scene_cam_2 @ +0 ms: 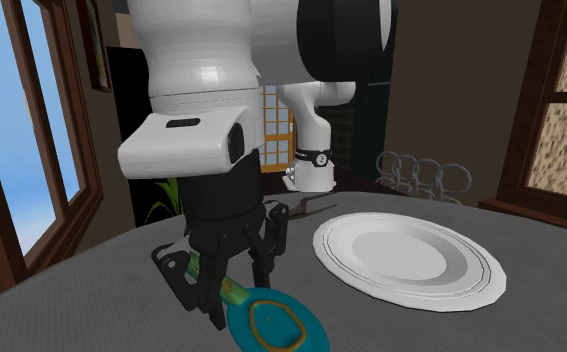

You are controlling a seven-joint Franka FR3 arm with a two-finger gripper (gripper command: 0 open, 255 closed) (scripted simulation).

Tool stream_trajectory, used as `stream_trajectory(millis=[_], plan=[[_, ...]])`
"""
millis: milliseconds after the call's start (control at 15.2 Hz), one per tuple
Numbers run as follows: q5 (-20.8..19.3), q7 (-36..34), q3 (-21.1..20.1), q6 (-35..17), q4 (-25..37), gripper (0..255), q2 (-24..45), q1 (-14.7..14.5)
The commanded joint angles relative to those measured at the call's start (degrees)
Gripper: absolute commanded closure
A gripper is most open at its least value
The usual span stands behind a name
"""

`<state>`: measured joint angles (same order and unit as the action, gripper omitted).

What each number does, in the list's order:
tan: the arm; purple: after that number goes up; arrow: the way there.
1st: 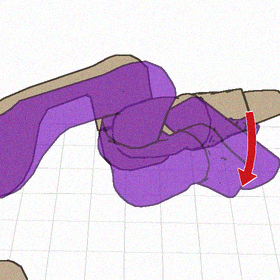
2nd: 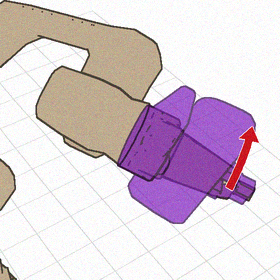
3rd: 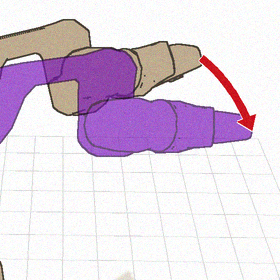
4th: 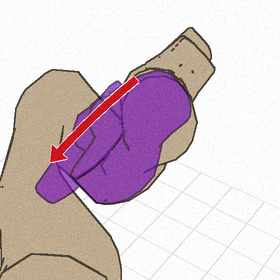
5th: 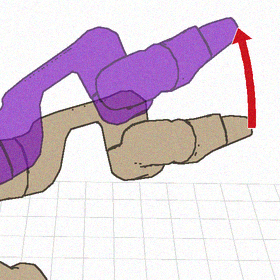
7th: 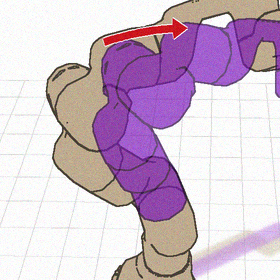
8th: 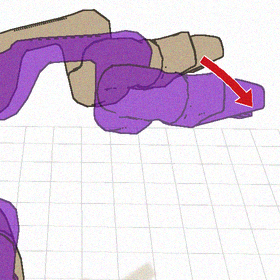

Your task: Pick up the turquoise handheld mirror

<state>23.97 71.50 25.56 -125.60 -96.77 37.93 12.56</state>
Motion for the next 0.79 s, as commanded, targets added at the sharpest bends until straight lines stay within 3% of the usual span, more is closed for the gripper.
stream_trajectory(millis=[0, 726], plan=[[-0.4, -0.2, 0.3, 0.7, 0.0, 255, -0.8, -0.2], [-3.1, -2.1, 2.1, 6.4, 1.3, 255, -5.7, -1.3]])
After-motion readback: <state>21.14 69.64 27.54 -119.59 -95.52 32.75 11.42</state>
